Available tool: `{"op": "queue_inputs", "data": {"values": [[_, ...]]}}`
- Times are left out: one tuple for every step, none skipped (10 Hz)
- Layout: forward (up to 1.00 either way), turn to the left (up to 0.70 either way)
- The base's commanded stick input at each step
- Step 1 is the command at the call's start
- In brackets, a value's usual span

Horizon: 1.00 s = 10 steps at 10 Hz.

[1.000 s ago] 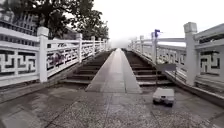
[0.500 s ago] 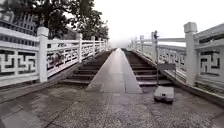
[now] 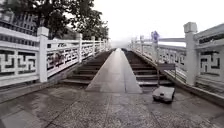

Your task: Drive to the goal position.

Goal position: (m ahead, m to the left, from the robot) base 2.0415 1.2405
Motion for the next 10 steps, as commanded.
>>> {"op": "queue_inputs", "data": {"values": [[0.03,0.01],[0.03,0.01],[0.03,0.01],[0.03,0.01],[0.03,0.01],[0.03,0.01],[0.03,0.01],[0.03,0.01],[0.03,0.01],[0.03,0.01]]}}
